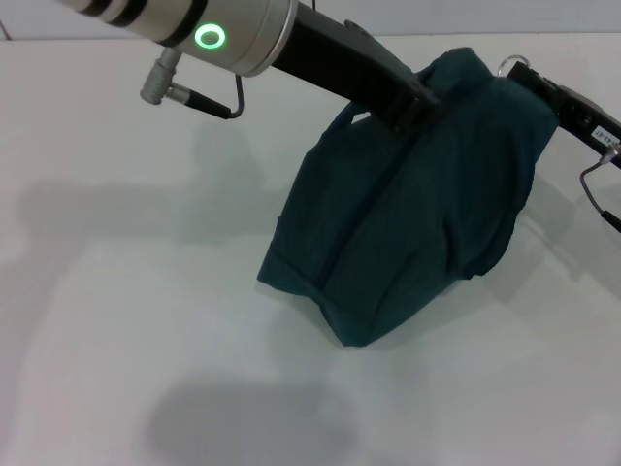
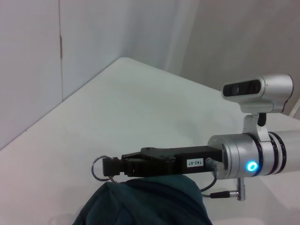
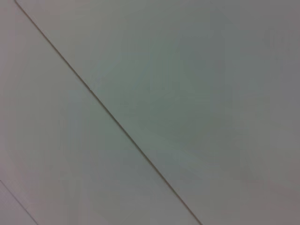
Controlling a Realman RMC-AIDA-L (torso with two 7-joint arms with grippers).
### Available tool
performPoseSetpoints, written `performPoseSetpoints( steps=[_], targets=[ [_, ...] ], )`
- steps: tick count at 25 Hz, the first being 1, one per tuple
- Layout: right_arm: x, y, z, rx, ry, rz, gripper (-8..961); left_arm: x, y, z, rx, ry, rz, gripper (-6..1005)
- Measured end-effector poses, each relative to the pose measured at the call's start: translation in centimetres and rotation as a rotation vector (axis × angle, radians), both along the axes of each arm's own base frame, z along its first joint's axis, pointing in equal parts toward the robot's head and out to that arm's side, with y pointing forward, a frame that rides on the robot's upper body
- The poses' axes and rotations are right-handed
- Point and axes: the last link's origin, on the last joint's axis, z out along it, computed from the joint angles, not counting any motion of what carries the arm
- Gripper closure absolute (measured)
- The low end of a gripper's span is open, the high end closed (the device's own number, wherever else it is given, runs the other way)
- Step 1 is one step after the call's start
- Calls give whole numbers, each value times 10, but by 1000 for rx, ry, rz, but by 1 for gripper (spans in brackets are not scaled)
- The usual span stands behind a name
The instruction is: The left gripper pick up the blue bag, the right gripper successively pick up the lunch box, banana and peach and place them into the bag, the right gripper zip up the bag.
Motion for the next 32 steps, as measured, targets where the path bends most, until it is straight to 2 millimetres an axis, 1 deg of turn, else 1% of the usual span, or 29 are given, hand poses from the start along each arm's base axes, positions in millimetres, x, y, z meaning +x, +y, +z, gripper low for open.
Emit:
performPoseSetpoints(
  steps=[6, 10, 12, 17, 20, 22, 25, 29, 32],
  targets=[
    [-2, 2, 6, 23, 12, 13, 941, 0, 5, 0, 21, -1, 0, 959],
    [0, -4, 20, 71, 30, 52, 941, -5, 16, 2, 53, -29, 31, 959],
    [0, -9, 27, 97, 50, 80, 860, -10, 24, 4, 72, -47, 61, 959],
    [3, -18, 35, 123, 68, 112, 655, -25, 41, 5, 112, -77, 119, 958],
    [8, -23, 37, 132, 65, 102, 528, -29, 47, 5, 121, -90, 133, 961],
    [10, -24, 37, 132, 64, 98, 470, -31, 50, 6, 135, -107, 145, 953],
    [10, -26, 37, 131, 63, 100, 384, -36, 53, 8, 158, -126, 156, 923],
    [10, -29, 39, 130, 58, 124, 261, -44, 49, 12, 162, -188, 131, 883],
    [8, -32, 47, 146, 39, 175, 151, -52, 42, 23, 173, -278, 75, 853]
  ],
)
